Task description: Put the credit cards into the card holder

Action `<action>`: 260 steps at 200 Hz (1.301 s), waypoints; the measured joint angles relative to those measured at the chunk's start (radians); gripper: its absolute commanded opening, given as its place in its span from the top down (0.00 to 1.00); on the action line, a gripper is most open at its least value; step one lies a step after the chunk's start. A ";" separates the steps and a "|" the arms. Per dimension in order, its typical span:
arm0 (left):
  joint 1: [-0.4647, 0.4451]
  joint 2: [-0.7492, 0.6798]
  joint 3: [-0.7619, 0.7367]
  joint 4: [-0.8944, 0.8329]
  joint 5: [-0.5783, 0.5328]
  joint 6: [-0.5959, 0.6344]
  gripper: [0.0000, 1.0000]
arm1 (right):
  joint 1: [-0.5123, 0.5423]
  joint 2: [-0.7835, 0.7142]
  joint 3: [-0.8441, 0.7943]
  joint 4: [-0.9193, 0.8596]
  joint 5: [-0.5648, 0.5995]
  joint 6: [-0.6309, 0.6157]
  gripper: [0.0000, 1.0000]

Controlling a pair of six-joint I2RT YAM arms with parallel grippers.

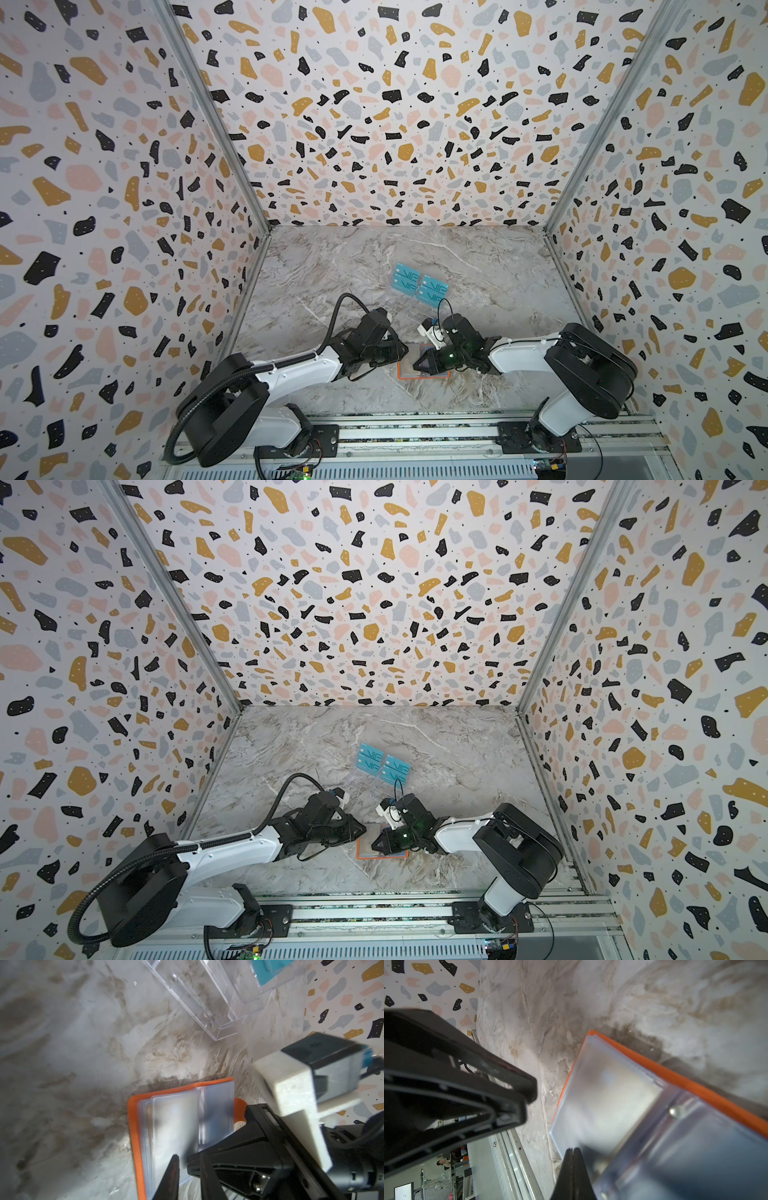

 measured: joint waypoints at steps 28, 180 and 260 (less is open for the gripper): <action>-0.009 0.042 0.000 0.029 0.008 0.001 0.81 | 0.000 -0.002 0.034 -0.041 0.008 -0.019 0.97; -0.009 0.083 -0.028 0.053 0.015 0.033 0.81 | -0.262 0.093 0.728 -0.570 0.224 -0.458 0.77; -0.009 0.083 -0.029 0.048 0.016 0.043 0.81 | -0.279 0.232 0.858 -0.719 0.342 -0.610 0.72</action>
